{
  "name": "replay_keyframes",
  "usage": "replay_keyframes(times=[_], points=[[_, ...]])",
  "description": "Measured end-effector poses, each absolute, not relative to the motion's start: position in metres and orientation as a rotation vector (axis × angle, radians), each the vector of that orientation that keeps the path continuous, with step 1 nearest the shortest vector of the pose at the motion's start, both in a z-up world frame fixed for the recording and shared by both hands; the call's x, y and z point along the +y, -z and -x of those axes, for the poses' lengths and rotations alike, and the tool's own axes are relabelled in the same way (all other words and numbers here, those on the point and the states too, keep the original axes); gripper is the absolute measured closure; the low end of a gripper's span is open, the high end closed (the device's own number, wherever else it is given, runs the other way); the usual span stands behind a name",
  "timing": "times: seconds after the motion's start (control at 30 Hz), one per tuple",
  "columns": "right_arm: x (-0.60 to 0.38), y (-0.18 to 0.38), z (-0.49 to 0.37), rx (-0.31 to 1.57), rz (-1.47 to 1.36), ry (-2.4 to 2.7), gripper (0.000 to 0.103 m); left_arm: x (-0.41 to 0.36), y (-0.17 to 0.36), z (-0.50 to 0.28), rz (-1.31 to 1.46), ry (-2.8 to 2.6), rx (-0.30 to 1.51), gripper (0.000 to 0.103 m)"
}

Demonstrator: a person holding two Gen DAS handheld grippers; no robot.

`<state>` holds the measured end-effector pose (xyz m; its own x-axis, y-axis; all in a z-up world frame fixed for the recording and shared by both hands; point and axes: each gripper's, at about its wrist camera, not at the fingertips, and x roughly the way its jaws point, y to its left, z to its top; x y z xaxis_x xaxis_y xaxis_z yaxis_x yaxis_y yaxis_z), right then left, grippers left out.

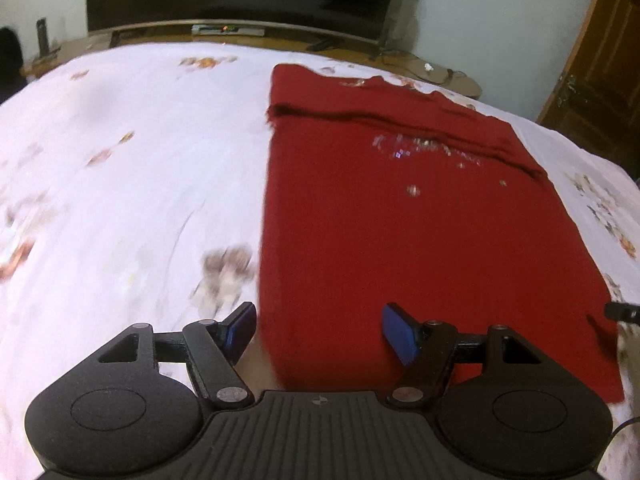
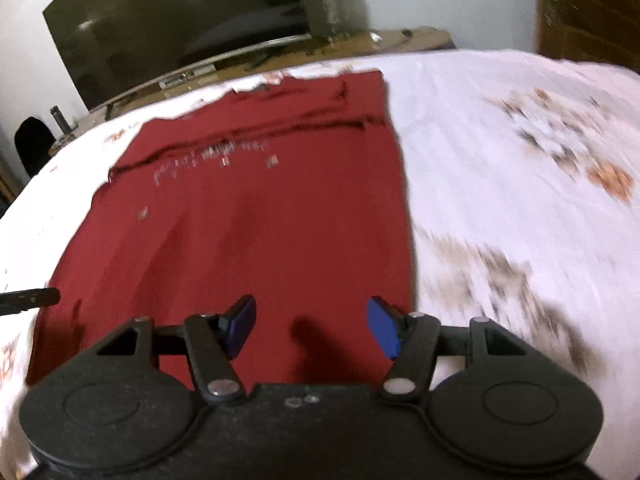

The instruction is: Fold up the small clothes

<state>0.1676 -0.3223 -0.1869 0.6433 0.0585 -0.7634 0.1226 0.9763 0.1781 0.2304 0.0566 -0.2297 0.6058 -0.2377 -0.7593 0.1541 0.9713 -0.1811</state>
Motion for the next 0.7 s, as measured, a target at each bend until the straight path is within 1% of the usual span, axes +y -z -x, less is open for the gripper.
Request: replay_keyframes(times=[0.23, 0.37, 0.43, 0.47, 0.5, 0.53, 0.57, 0.6, 0.67, 0.7], points=[[-0.321, 0.201, -0.119, 0.933, -0.28, 0.102, 0.042, 0.074, 0.244, -0.194, 0.151, 0.261, 0.961, 0.034], [-0.313, 0.21, -0.106, 0.952, -0.291, 0.106, 0.043, 0.073, 0.247, -0.187, 0.174, 0.306, 0.952, 0.034], [-0.308, 0.211, -0.104, 0.948, -0.281, 0.108, 0.047, 0.074, 0.248, -0.188, 0.199, 0.325, 0.955, 0.034], [-0.305, 0.211, -0.105, 0.949, -0.275, 0.11, 0.05, 0.073, 0.248, -0.188, 0.207, 0.336, 0.957, 0.046], [-0.303, 0.211, -0.105, 0.949, -0.277, 0.111, 0.055, 0.072, 0.249, -0.189, 0.216, 0.351, 0.965, 0.073], [-0.303, 0.211, -0.105, 0.948, -0.287, 0.112, 0.058, 0.07, 0.25, -0.192, 0.227, 0.365, 0.981, 0.08], [-0.303, 0.211, -0.104, 0.946, -0.298, 0.112, 0.066, 0.07, 0.251, -0.193, 0.242, 0.37, 0.989, 0.084], [-0.303, 0.211, -0.104, 0.948, -0.312, 0.108, 0.076, 0.07, 0.253, -0.195, 0.249, 0.374, 0.991, 0.084], [-0.302, 0.212, -0.104, 0.955, -0.334, 0.1, 0.08, 0.069, 0.253, -0.195, 0.253, 0.385, 0.99, 0.086], [-0.301, 0.212, -0.105, 0.956, -0.334, 0.102, 0.081, 0.069, 0.253, -0.195, 0.255, 0.391, 0.988, 0.094]])
